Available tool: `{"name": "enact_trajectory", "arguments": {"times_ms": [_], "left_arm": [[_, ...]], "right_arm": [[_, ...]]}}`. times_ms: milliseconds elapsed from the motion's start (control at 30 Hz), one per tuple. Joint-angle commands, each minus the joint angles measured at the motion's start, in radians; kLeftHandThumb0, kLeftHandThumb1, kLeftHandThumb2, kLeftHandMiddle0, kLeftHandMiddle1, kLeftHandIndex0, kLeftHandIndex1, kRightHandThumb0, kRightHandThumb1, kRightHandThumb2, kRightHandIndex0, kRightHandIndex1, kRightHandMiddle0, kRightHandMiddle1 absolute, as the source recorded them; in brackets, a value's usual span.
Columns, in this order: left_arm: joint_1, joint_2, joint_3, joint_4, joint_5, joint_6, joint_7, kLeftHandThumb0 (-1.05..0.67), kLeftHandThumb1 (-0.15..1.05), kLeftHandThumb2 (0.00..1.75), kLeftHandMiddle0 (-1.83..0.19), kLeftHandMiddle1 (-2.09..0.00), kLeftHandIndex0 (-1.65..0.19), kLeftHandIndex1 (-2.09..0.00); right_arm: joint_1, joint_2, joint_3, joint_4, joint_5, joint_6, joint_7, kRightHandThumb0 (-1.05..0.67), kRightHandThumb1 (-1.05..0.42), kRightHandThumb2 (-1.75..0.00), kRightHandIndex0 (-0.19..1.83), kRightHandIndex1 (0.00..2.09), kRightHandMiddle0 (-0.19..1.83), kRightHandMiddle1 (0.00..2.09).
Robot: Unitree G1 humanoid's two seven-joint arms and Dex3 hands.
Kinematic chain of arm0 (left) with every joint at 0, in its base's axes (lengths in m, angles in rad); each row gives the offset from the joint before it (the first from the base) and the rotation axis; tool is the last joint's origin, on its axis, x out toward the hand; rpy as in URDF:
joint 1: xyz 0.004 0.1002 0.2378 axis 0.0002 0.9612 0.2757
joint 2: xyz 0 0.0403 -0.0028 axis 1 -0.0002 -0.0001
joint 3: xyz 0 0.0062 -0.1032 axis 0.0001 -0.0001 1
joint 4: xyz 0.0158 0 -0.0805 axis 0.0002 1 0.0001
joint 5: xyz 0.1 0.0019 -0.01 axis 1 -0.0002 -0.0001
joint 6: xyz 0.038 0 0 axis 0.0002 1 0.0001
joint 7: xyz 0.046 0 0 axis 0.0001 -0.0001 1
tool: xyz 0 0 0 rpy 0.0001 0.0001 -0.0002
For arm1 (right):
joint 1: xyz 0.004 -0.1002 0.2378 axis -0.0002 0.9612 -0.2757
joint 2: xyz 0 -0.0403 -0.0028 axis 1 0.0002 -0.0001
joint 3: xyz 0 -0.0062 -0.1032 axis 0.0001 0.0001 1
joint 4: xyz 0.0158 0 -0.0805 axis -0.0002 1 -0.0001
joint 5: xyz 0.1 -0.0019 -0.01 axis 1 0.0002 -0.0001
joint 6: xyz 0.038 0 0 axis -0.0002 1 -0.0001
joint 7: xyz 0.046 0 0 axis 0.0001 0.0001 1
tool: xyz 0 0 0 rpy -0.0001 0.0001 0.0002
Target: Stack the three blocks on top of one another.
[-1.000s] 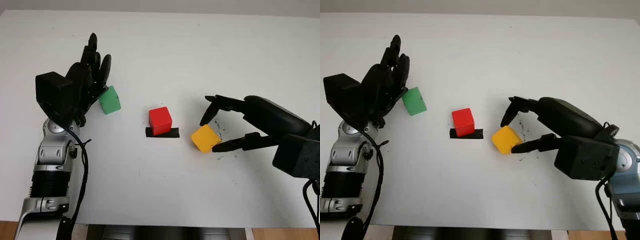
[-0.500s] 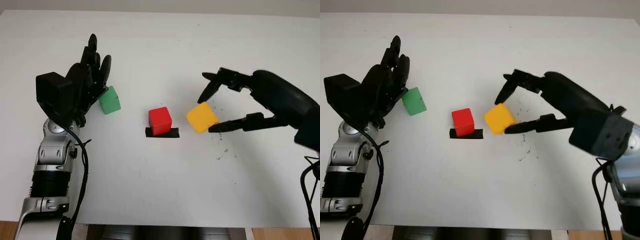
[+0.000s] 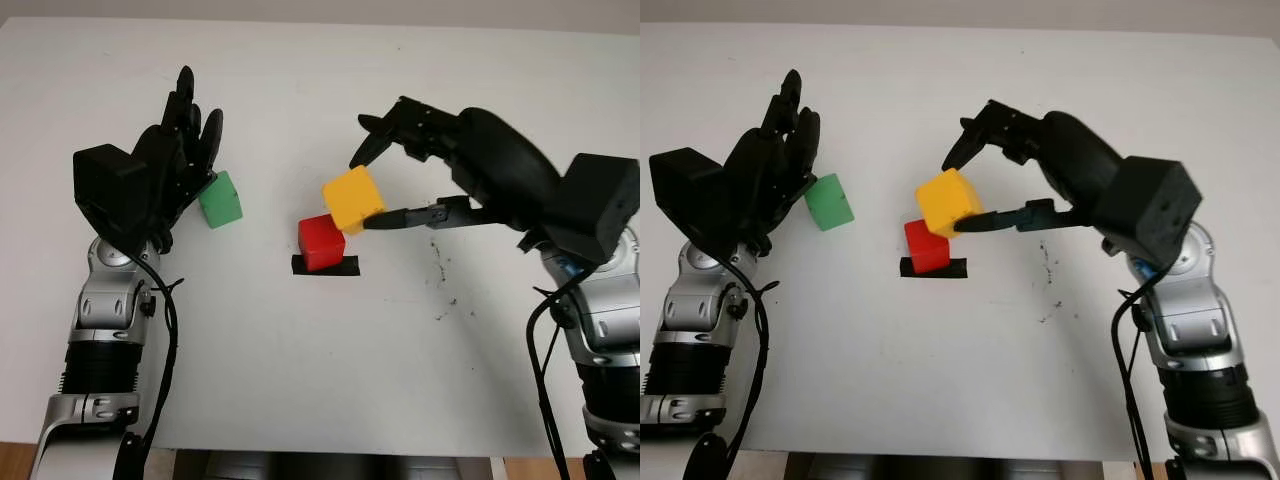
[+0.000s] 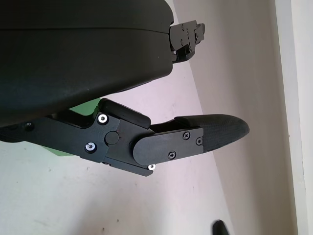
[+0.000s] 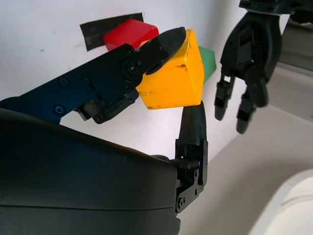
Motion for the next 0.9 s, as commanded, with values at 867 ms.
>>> {"name": "enact_trajectory", "arguments": {"times_ms": [867], "left_arm": [[0.025,-0.009,0.001,-0.055,-0.001,0.031,0.021,-0.77,1.05,0.58,0.19,0.0,0.19,0.0]], "right_arm": [[-0.101,0.158,0.063,0.227,-0.038,0.022,-0.03,-0.53,-0.92,-0.05,0.27,0.07,0.37,1.69]]}}
